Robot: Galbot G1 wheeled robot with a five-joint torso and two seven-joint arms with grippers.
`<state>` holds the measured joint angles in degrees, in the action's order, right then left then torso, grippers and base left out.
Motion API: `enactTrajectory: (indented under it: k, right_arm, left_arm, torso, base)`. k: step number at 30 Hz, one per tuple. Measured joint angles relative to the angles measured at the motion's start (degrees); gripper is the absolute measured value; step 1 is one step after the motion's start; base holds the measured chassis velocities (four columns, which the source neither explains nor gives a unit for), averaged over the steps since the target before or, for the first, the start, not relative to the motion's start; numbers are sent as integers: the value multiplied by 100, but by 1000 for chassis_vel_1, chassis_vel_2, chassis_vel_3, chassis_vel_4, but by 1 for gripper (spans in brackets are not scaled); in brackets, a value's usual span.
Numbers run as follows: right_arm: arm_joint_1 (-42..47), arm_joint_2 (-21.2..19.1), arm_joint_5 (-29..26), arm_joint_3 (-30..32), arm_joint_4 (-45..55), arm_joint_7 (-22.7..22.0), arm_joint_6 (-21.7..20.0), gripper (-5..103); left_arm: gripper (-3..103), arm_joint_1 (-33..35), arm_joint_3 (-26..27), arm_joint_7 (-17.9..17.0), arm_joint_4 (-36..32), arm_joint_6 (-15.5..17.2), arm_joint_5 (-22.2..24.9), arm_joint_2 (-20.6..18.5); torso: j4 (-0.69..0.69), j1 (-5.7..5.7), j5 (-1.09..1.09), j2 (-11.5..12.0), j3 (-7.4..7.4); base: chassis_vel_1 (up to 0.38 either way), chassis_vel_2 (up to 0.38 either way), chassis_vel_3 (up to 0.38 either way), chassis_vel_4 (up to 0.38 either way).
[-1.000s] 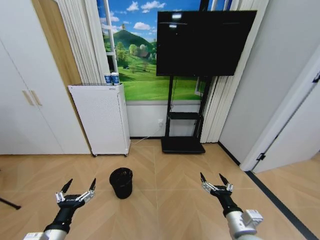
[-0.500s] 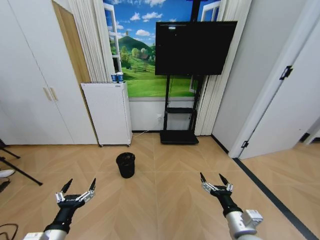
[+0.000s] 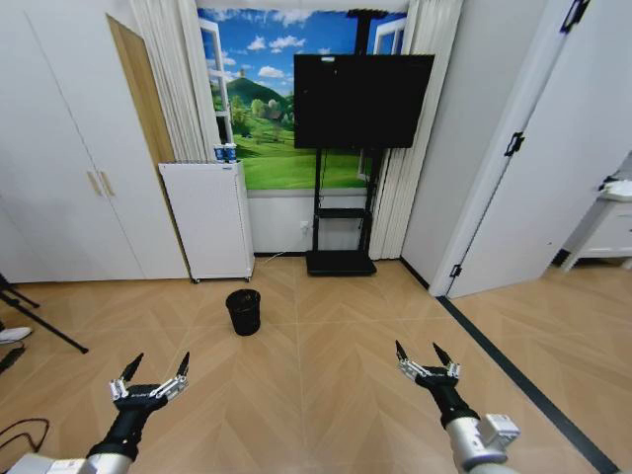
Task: Pick up the trash bin and place the garbage on the floor into it.
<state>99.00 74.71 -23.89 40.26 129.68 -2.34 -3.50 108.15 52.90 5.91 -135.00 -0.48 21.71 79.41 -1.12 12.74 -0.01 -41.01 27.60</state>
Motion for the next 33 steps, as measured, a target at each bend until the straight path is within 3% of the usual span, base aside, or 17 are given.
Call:
enactTrajectory:
  k: [33]
  right_arm:
    - [2,0,0,0,0,0,0,100]
  left_arm:
    - [100,1,0,0,0,0,0,0]
  torso:
    - [-2,-4,1,-2,-2]
  base:
    - [-4,9,5,-5]
